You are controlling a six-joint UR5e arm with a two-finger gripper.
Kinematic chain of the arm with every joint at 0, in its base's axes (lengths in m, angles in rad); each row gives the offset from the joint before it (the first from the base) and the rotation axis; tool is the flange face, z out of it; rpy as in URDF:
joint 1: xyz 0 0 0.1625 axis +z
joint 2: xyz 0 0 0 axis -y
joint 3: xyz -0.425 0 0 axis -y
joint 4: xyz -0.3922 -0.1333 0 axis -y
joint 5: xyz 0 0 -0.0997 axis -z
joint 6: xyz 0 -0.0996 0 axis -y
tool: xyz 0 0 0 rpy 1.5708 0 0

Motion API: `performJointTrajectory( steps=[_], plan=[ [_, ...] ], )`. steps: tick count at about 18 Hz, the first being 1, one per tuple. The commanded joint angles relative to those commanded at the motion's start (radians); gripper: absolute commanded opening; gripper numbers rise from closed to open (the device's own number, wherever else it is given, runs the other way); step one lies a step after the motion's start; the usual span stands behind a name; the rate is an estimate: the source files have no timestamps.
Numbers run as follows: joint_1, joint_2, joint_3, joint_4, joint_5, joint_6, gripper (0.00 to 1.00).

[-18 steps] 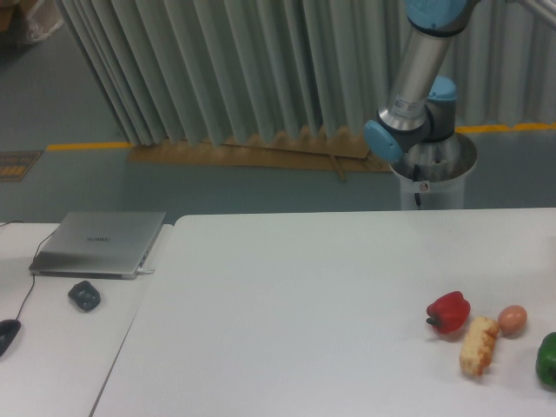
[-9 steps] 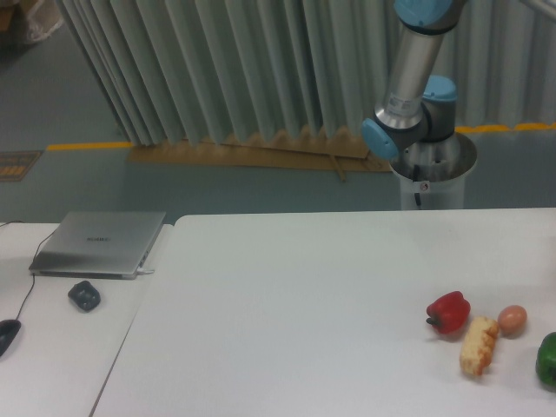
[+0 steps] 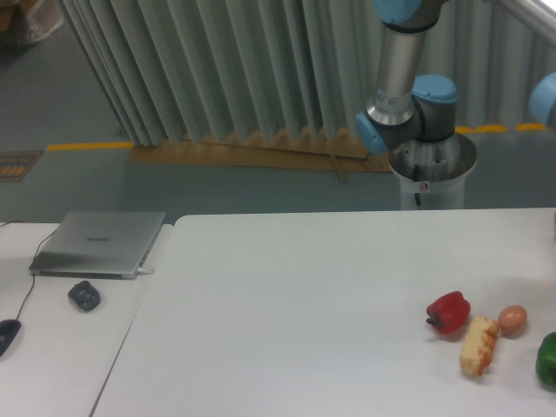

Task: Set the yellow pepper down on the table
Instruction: 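Bring the gripper holding a yellow pepper back above the table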

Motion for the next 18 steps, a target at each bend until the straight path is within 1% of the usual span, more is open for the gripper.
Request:
performJointTrajectory(
  steps=[3,5,9,10,11,14,15,18],
  plan=[
    [-0.045,-0.017,-0.008,0.009,-0.005,0.015,0.49],
    [-0.043,-0.011,-0.034,0.006,-0.018,0.018,0.49],
    [-0.045,-0.011,-0.057,-0.009,-0.006,0.018,0.49],
    [-0.046,-0.009,-0.067,-0.017,-0.003,0.018,0.49],
    [-0.046,-0.011,-0.072,-0.04,0.02,0.018,0.49],
    [-0.078,-0.015,-0.069,-0.047,0.032,0.003,0.5],
    [-0.092,-0.015,-0.081,-0.043,0.026,0.002,0.5],
    [-0.138,-0.021,-0.089,-0.037,0.021,-0.03,0.5]
  ],
)
